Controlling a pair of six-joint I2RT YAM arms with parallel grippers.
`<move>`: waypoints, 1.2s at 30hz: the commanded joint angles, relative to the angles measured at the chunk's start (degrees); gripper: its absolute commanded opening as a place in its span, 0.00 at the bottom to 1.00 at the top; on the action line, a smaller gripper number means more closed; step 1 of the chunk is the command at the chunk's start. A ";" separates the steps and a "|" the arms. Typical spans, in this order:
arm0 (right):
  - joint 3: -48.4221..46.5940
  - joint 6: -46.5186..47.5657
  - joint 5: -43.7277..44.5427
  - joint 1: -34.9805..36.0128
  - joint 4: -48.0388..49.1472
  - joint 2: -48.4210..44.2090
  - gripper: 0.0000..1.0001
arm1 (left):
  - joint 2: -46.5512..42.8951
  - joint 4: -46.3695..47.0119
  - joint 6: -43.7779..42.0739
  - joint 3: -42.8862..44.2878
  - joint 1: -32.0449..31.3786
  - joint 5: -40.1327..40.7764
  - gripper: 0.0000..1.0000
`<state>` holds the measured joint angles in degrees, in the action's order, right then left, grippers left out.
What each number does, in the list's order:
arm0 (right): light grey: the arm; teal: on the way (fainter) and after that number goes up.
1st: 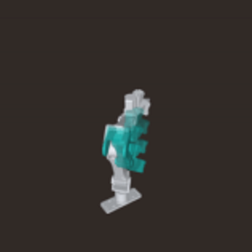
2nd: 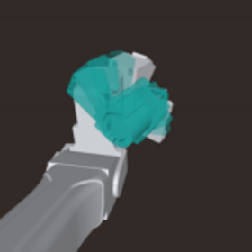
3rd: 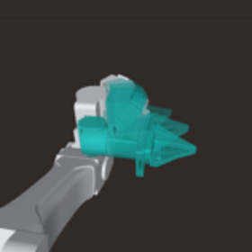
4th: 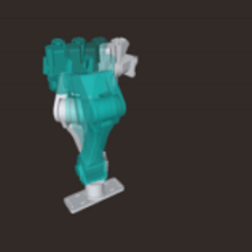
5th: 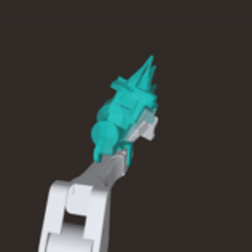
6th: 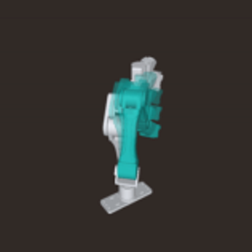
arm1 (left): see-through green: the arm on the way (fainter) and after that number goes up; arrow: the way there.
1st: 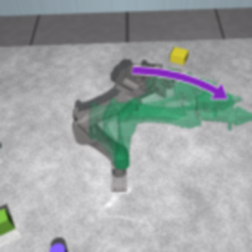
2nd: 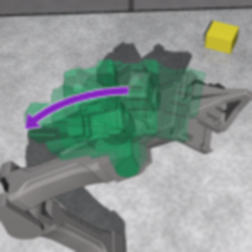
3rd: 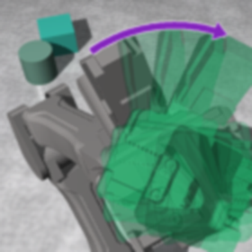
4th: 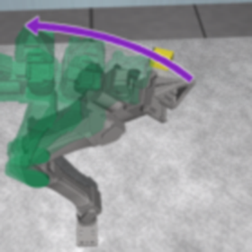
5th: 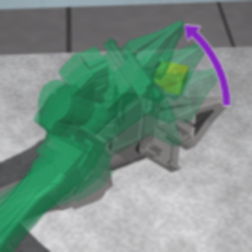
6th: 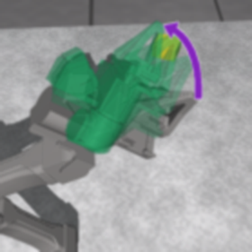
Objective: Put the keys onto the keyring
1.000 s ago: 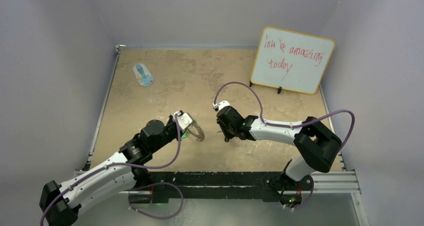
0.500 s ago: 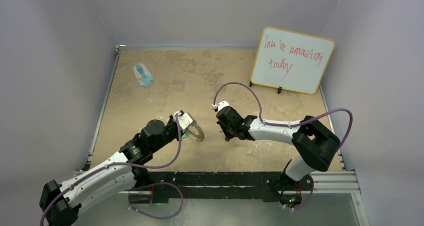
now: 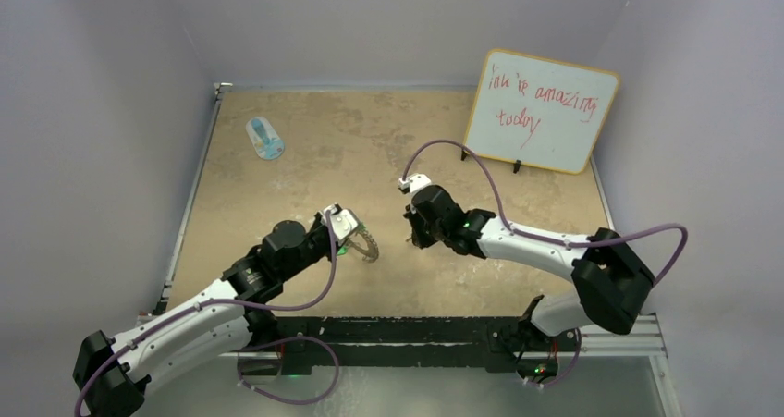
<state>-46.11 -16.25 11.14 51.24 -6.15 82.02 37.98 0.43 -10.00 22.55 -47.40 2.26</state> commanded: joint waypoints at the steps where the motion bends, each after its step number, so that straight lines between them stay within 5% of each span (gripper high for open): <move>1: 1.18 0.18 -9.76 -4.38 3.46 -3.25 0.00 | 0.34 4.62 -0.07 -0.35 -0.08 -1.99 0.00; 13: 6.22 4.87 -30.98 -9.45 10.50 -13.32 0.00 | 6.10 10.48 -1.40 -0.78 -0.06 -12.61 0.00; 24: 4.74 12.00 -40.65 -9.20 12.58 -14.05 0.00 | 6.48 15.89 -1.56 -3.55 -0.08 -18.76 0.00; 36: -0.02 19.92 -38.58 -0.98 10.01 -12.19 0.00 | 7.14 16.18 -1.34 -3.65 -0.06 -19.75 0.00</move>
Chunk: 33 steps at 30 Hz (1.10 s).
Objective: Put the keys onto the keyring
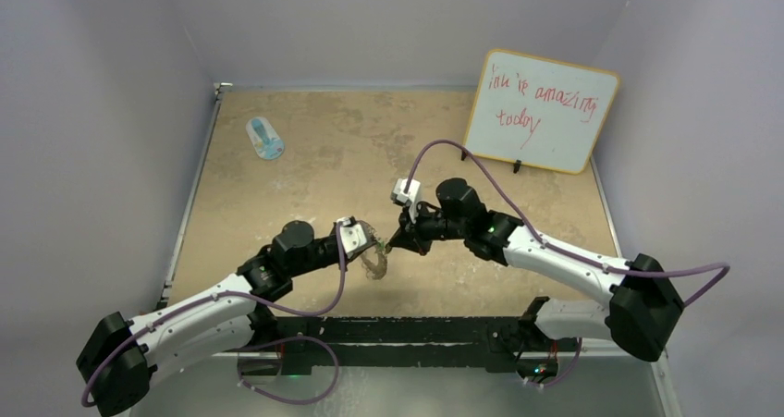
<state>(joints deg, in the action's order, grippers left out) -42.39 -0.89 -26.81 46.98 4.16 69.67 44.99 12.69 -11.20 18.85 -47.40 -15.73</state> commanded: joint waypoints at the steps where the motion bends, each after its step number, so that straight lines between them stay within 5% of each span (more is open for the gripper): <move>1: -4.01 4.76 -0.38 3.87 -0.42 0.44 0.00 | 0.24 4.00 -0.14 0.01 -0.06 -1.83 0.00; 33: -5.76 3.88 10.52 5.29 -3.52 0.73 0.00 | 1.56 4.65 0.21 0.48 -0.14 -3.45 0.00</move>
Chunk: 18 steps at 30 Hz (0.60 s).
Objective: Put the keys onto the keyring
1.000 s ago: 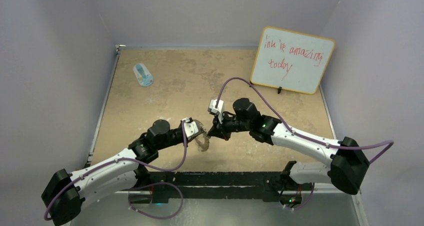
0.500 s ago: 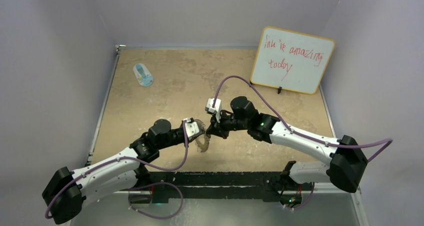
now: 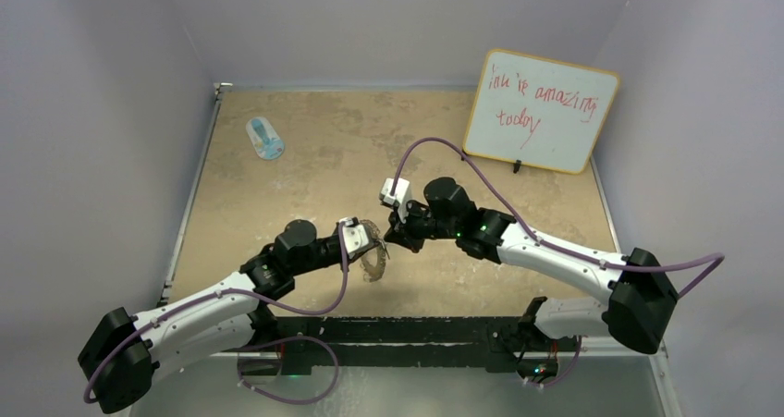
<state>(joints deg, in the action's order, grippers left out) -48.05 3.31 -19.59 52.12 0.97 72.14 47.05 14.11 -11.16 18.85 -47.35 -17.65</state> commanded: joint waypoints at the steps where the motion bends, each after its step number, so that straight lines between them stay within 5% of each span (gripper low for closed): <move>1: -0.01 -0.32 3.54 0.16 -0.44 -1.90 0.00 | -0.53 3.35 0.24 0.48 -0.15 -1.58 0.00; 18: 1.08 -0.67 8.19 0.14 0.76 -2.85 0.00 | -2.01 4.52 1.23 -0.28 -0.16 -1.43 0.00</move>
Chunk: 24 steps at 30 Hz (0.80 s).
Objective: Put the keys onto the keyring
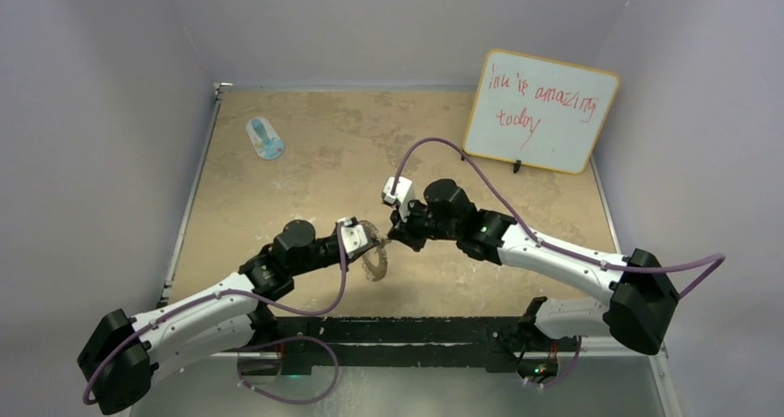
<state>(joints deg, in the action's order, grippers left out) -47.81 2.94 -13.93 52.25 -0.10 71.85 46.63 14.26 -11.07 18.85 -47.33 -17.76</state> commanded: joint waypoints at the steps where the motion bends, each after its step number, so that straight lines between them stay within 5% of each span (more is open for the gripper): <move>1: 1.08 -0.33 2.70 0.03 2.14 -2.78 0.00 | -1.88 4.37 1.14 -0.34 -0.21 -1.31 0.00; 3: 1.43 -0.26 2.81 -0.02 2.58 -3.35 0.02 | -2.28 4.44 1.14 -0.47 -0.19 -1.31 0.00; 6: 2.65 -0.92 2.64 0.00 4.24 -5.28 0.35 | -2.82 4.62 1.14 -0.77 -0.18 -1.23 0.00; 8: 3.86 -1.50 2.98 0.04 5.80 -7.19 0.45 | -3.13 4.55 1.06 -0.82 -0.16 -1.31 0.00; 16: 10.31 2.70 2.68 -0.02 17.14 -15.26 0.49 | -4.62 4.76 0.11 -1.31 -0.22 -2.54 0.00; 24: 19.88 14.06 -10.10 0.01 30.25 -21.14 0.46 | -5.46 6.19 -0.60 -2.10 -0.21 -6.95 0.00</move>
<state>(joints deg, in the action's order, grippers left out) -31.18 10.37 -16.34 52.23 20.47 52.93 42.24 15.40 -11.11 16.88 -47.35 -20.64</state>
